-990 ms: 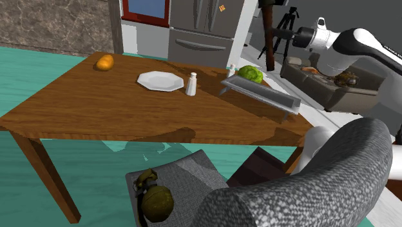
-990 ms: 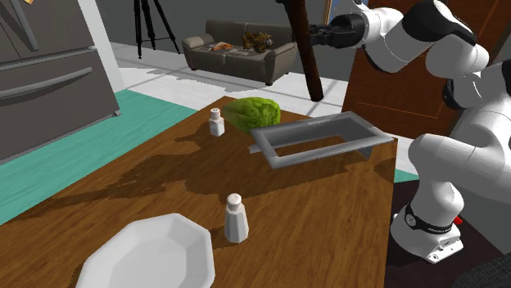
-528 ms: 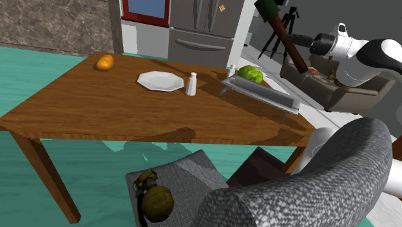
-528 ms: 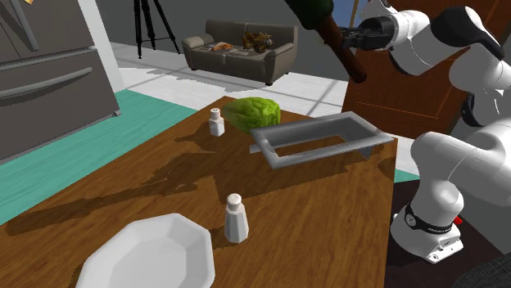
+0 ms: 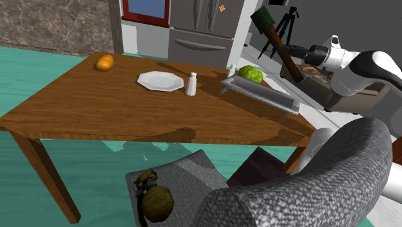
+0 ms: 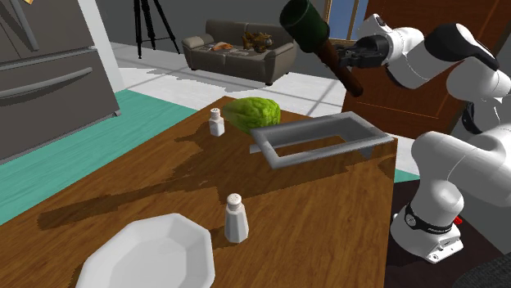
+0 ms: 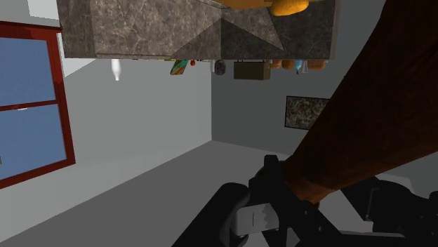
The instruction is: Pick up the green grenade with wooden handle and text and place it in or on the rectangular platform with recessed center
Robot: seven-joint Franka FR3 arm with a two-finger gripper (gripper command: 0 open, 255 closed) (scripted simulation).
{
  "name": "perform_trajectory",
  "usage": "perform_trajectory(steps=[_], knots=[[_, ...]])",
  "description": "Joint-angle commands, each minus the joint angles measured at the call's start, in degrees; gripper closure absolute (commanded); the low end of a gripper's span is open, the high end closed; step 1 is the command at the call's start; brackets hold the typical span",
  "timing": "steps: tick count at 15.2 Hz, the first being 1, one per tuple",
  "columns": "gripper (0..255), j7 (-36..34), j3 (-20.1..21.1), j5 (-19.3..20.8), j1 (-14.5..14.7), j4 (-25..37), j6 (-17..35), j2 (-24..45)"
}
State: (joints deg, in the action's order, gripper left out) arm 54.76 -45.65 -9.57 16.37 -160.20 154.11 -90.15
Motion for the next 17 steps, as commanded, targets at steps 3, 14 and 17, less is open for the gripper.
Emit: perform_trajectory(steps=[3, 14, 17], knots=[[255, 1.97, -2.54, 0.65, -1.51, -2.55, 0.36, -1.48], [0, 1.96, -2.53, 0.65, -1.50, -2.56, 0.37, -1.48], [0, 1.87, -2.82, 0.82, -3.67, -2.39, -2.41, -2.95]])
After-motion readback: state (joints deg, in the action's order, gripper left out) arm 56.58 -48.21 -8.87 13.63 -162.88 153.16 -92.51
